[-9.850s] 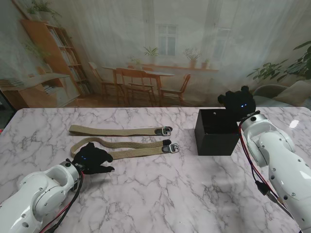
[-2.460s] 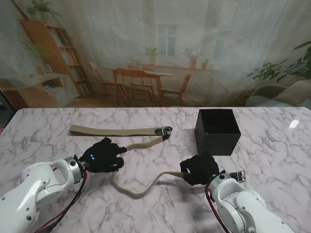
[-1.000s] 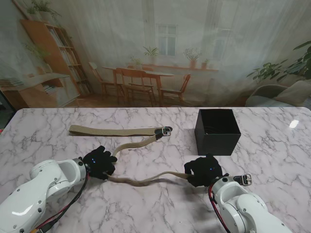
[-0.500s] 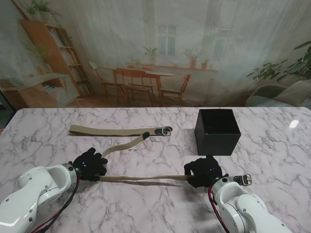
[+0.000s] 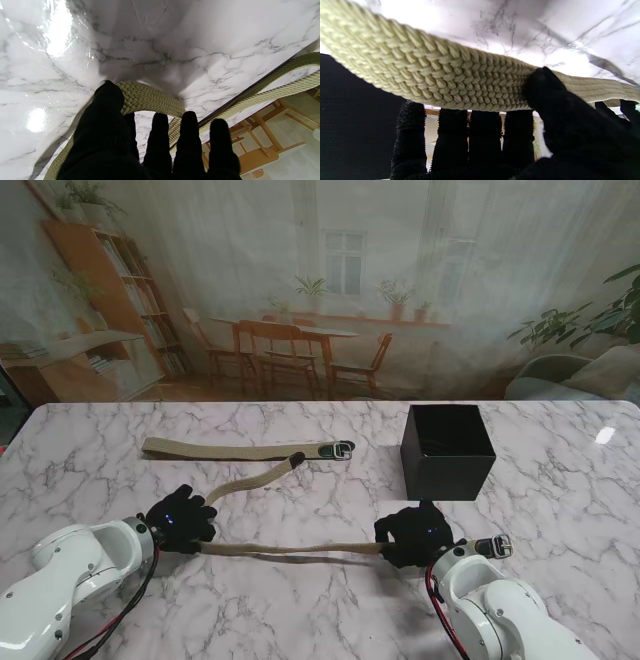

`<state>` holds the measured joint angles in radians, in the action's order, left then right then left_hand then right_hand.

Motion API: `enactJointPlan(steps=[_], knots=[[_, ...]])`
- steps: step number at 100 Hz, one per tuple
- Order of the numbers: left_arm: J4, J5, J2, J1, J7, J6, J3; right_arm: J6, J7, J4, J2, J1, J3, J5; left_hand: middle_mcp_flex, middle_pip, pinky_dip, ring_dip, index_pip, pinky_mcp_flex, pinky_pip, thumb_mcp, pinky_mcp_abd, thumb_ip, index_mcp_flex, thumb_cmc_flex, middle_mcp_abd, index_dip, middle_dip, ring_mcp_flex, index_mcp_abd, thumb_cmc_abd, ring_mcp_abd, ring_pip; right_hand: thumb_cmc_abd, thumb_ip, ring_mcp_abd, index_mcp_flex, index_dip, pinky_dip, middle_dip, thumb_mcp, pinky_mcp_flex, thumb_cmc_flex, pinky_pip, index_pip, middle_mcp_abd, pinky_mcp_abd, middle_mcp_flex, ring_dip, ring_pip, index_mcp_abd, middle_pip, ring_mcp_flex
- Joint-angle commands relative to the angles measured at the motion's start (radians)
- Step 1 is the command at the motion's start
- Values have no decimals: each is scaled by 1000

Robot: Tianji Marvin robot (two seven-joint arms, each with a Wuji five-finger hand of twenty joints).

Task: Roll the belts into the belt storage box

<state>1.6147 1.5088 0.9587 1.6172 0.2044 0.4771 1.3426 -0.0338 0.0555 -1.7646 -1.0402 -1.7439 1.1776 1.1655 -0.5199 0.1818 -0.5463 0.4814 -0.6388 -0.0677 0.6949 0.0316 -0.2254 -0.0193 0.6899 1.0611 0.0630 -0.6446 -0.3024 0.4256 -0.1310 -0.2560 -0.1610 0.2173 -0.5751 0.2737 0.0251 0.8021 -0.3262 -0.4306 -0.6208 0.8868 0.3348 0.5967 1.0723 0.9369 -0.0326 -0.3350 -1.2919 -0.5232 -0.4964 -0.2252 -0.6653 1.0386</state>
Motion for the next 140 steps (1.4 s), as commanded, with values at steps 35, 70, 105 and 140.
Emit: enactJointPlan(steps=[35, 70, 105, 140], knots=[[54, 3, 3, 37, -17, 14, 51, 33, 57, -30, 0, -12, 22, -72, -31, 4, -2, 5, -38, 5, 21, 21, -9, 8, 21, 57, 12, -45, -16, 9, 26, 57, 2, 13, 70, -20, 11, 12, -3, -8, -117, 91, 30, 127, 30, 44, 41, -30, -52, -64, -163, 59, -180, 69], [73, 38, 2, 87, -12, 6, 100, 36, 50, -20, 1, -15, 23, -60, -38, 3, 1, 5, -38, 6, 14, 14, -11, 9, 25, 60, 11, -58, -18, 13, 20, 55, 2, 11, 72, -22, 11, 8, -7, -5, -83, 75, 21, 121, 27, 43, 25, -29, -41, -33, -116, 31, -106, 42], [140, 160, 3, 237, -113, -38, 265, 41, 58, 19, 7, 20, -33, -44, -44, 0, 2, 4, -29, 6, 11, 10, -12, 9, 28, 60, 11, -58, -20, 9, 17, 54, 0, 7, 65, -22, 4, 18, -11, -3, -32, 76, 18, 113, 22, 48, 12, -27, -44, -14, -70, -8, -66, 39], [70, 242, 1, 273, -119, -168, 295, 18, 53, 47, 11, 39, -51, -6, -47, 2, 3, 5, -28, 4, 9, 10, -11, 10, 33, 62, 9, -59, -23, 11, 17, 54, 2, 9, 60, -20, 6, 12, -11, -1, -16, 70, 15, 104, 16, 44, 9, -23, -41, -12, -58, -12, -48, 33]])
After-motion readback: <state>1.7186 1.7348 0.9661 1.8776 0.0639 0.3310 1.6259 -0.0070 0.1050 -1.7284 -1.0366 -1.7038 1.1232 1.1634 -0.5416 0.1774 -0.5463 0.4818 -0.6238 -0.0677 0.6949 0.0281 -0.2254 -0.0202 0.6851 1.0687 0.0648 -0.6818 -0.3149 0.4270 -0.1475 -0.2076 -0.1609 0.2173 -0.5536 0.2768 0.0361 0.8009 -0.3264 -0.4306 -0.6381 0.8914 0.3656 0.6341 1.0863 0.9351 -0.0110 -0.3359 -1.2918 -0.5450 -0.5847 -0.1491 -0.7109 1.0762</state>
